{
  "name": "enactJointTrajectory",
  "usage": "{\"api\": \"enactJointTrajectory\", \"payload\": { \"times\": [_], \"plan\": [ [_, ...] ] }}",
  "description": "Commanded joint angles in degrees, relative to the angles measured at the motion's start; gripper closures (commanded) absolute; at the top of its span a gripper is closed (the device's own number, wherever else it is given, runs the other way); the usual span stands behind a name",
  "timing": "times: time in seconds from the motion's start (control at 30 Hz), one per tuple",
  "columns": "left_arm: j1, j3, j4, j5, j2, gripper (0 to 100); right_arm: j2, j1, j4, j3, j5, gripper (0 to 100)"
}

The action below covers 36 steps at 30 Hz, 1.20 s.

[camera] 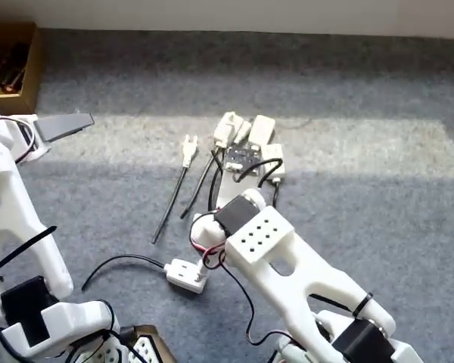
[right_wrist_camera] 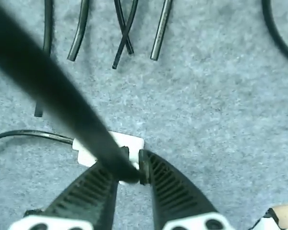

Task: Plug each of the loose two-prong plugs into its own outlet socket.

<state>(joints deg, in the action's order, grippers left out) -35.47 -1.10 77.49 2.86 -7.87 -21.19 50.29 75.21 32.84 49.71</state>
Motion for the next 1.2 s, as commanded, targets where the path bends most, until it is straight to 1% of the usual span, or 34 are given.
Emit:
{"api": "enactJointTrajectory", "payload": {
  "times": [0.0,0.17,0.3,0.4,0.63,0.8,0.9,1.0,1.17],
  "plan": [
    [0.84,2.15,0.09,0.26,-0.31,38,-0.22,2.68,0.04,-0.13,0.35,99.2],
    [0.84,2.07,0.09,0.26,-0.31,38,-0.04,1.8,-0.04,-0.13,0.35,99.2],
    [0.75,1.98,0.09,0.26,-0.31,38,-0.13,-2.07,-0.04,-0.13,0.35,99.2],
    [0.75,1.98,0.09,0.26,-0.31,38,-0.13,-3.3,-0.04,-0.13,0.35,99.2],
    [0.75,1.98,0.09,0.26,-0.31,38,-0.13,-2.95,-0.04,-0.22,0.35,99.2],
    [0.75,1.98,0.09,0.26,-0.31,38,-0.13,-0.4,-0.13,-0.22,0.35,99.2],
    [0.75,1.98,0.09,0.18,-0.31,38,0.22,0.13,-2.77,0.48,0.35,99.2],
    [0.75,1.98,0.09,0.18,-0.31,38,3.82,0.13,-5.93,3.38,0.35,99.2],
    [0.75,1.98,0.09,0.09,-0.31,38,12.09,-0.13,-6.37,3.38,0.35,99.2]
  ]
}}
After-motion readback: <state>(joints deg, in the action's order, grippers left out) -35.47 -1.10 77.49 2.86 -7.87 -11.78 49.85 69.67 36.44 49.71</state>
